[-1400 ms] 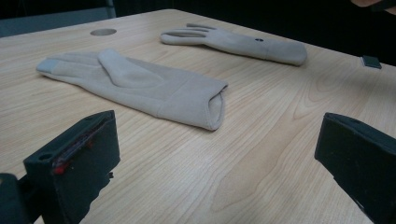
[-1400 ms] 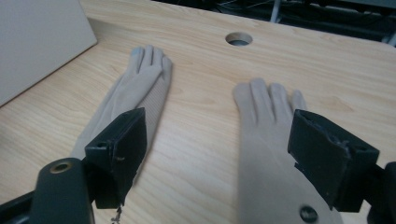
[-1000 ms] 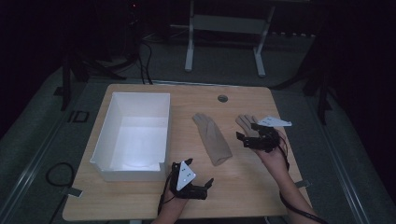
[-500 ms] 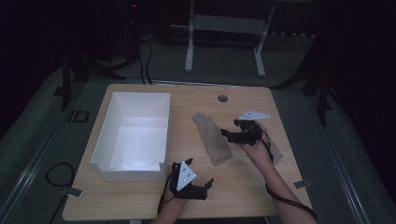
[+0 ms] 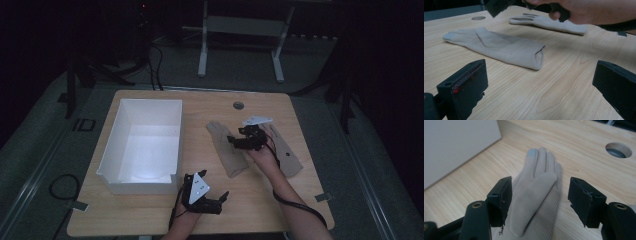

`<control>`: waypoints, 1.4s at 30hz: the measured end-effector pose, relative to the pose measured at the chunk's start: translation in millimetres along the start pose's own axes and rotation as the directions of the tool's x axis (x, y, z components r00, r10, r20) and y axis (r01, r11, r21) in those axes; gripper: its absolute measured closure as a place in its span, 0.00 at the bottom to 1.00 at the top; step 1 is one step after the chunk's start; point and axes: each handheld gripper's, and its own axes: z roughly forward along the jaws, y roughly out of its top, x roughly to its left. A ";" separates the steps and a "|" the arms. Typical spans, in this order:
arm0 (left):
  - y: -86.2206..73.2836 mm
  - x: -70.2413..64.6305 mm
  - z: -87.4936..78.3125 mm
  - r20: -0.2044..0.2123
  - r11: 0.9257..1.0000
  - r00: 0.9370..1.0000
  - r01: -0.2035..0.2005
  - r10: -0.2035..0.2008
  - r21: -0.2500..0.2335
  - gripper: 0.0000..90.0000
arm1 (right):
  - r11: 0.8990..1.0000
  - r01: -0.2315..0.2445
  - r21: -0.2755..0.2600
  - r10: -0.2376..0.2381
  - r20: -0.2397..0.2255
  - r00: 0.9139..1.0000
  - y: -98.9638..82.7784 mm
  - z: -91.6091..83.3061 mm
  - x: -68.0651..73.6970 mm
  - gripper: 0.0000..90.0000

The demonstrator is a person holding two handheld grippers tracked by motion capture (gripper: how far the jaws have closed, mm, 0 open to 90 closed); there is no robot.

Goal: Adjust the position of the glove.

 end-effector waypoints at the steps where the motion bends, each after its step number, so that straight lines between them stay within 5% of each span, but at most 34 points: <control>1: 0.0 -0.1 0.0 0.000 1.000 1.000 -0.001 0.001 0.000 0.00 | 1.000 -0.003 0.007 0.003 0.000 1.000 -0.9 3.2 -0.2 0.43; 8: 0.0 -0.2 0.0 0.004 1.000 1.000 -0.001 0.001 0.002 0.00 | 0.999 0.007 0.045 -0.006 -0.027 1.000 -12.0 21.1 1.8 0.58; 17: 0.0 -0.1 0.0 0.007 1.000 1.000 0.000 0.000 0.002 0.00 | 0.996 -0.014 0.084 0.015 -0.011 1.000 -18.8 42.7 4.1 0.54; 19: 0.0 0.0 0.0 0.007 1.000 1.000 0.000 0.000 0.002 0.00 | 0.995 0.026 0.093 -0.028 0.018 0.999 -23.8 49.9 9.9 0.58; 23: 0.0 0.0 0.0 0.008 1.000 1.000 0.000 0.000 0.002 0.00 | 0.995 0.026 0.092 -0.028 0.029 0.999 -23.2 50.4 11.6 0.70; 29: 0.0 0.3 -0.1 0.009 1.000 1.000 0.002 -0.002 0.002 0.00 | 0.995 -0.024 0.097 0.018 0.057 0.998 -21.0 50.1 16.3 0.87; 34: 0.0 0.4 -0.1 0.009 1.000 1.000 0.002 -0.002 0.002 0.00 | 0.993 -0.092 0.068 0.087 0.072 0.994 -16.0 40.9 17.1 0.88; 42: 0.0 0.1 0.0 0.007 1.000 1.000 0.000 0.000 0.003 0.00 | 0.987 -0.156 -0.032 0.158 0.112 0.981 7.9 -0.5 18.2 0.88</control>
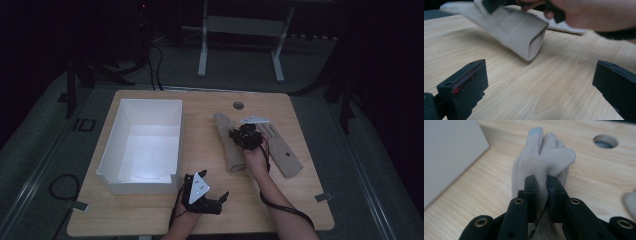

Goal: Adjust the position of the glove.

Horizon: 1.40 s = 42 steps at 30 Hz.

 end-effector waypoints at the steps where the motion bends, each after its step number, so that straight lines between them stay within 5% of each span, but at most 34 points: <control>1: 0.0 0.0 0.0 0.000 1.000 1.000 -0.002 0.002 0.000 0.00 | 1.000 -0.014 -0.010 0.014 0.002 1.000 1.6 -4.9 -0.3 0.88; 7: 0.1 0.0 0.0 -0.002 1.000 1.000 -0.002 0.002 0.002 0.00 | 0.994 -0.091 -0.065 0.094 0.039 0.995 -1.8 -32.4 0.9 0.88; 13: 0.1 -0.5 0.1 -0.003 1.000 1.000 0.000 0.000 0.002 0.00 | 0.988 -0.137 -0.065 0.143 0.099 0.985 -22.1 -45.6 0.4 0.88; 24: 0.2 -0.5 0.0 -0.002 1.000 1.000 -0.002 0.002 0.003 0.00 | 0.987 -0.155 0.035 0.146 0.185 0.972 -75.3 -26.1 0.3 0.87; 37: 0.0 -0.6 0.1 -0.001 1.000 1.000 -0.003 0.003 -0.001 0.00 | 0.998 -0.033 0.049 0.026 0.126 0.992 -84.1 -15.8 -1.0 0.61; 42: 0.1 -0.7 -0.1 0.001 1.000 1.000 -0.005 0.005 0.001 0.00 | 1.000 0.016 -0.012 -0.014 0.118 0.993 -73.5 -30.1 -5.3 0.59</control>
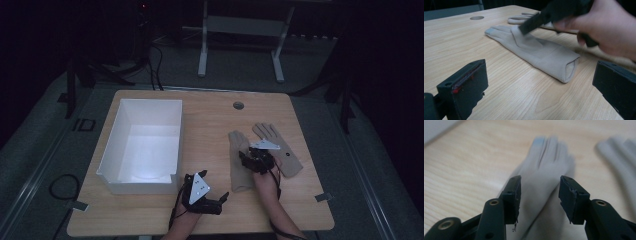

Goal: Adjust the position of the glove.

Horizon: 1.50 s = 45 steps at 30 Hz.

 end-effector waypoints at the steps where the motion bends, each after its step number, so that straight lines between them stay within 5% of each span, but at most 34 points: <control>1: 0.0 0.1 0.0 0.001 1.000 1.000 -0.002 0.002 0.000 0.00 | 1.000 0.018 -0.018 -0.018 -0.014 1.000 3.6 -4.1 -3.7 0.60; 9: 0.1 0.0 0.3 0.002 1.000 1.000 -0.004 0.004 0.000 0.00 | 0.989 0.110 -0.097 -0.117 -0.066 0.991 27.9 -38.1 -52.3 0.65; 17: 0.1 0.1 0.4 0.001 1.000 1.000 0.001 -0.001 0.002 0.00 | 0.992 0.119 -0.042 -0.122 -0.084 0.989 21.9 -34.9 -102.8 0.62; 23: -0.1 1.5 0.1 0.006 1.000 1.000 0.013 -0.013 0.000 0.00 | 0.990 0.140 0.012 -0.140 -0.038 0.989 10.9 -20.9 -127.6 0.63; 34: -0.1 1.3 0.1 0.005 1.000 1.000 0.013 -0.013 -0.001 0.00 | 0.992 0.096 0.088 -0.090 -0.063 0.994 -12.0 4.8 -144.7 0.58; 36: -0.1 1.1 0.1 0.005 1.000 1.000 0.012 -0.012 -0.001 0.00 | 0.996 0.047 0.069 -0.042 -0.077 0.996 -15.9 5.5 -147.8 0.60; 42: -0.1 1.0 0.1 0.004 1.000 1.000 0.011 -0.011 -0.001 0.00 | 0.997 0.028 0.067 -0.025 -0.055 0.998 -18.1 3.7 -147.6 0.87; 45: 0.0 1.1 0.2 0.003 1.000 1.000 0.012 -0.012 0.000 0.00 | 0.996 0.012 0.090 -0.009 -0.027 1.000 -14.0 2.6 -143.5 0.92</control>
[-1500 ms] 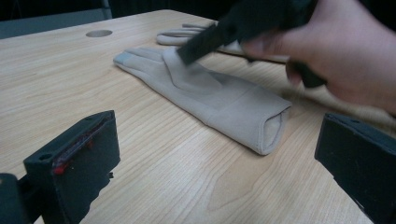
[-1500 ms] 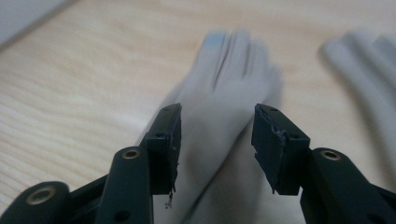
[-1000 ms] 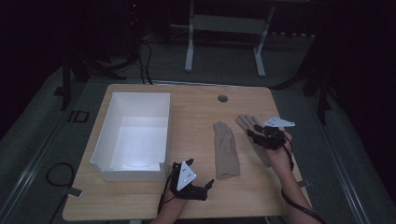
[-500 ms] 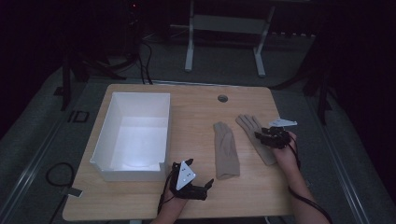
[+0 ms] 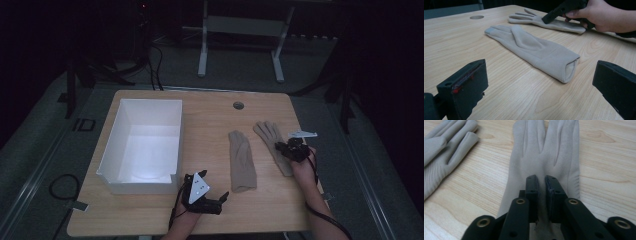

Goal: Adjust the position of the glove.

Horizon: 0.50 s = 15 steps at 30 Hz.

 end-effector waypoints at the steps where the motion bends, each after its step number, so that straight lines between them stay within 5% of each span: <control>1: 0.0 0.1 0.0 0.000 1.000 1.000 0.000 0.000 0.001 0.00 | 1.000 0.004 0.003 -0.004 0.014 1.000 2.0 -1.1 2.1 0.93; 9: 0.0 -0.1 0.2 0.000 1.000 1.000 0.000 0.000 -0.003 0.00 | 0.988 -0.127 -0.084 0.132 0.060 0.989 24.1 -33.5 12.2 0.93; 15: 0.0 -0.6 0.0 -0.002 1.000 1.000 -0.005 0.005 -0.002 0.00 | 0.974 -0.194 -0.118 0.211 0.152 0.966 24.3 -60.5 22.4 0.93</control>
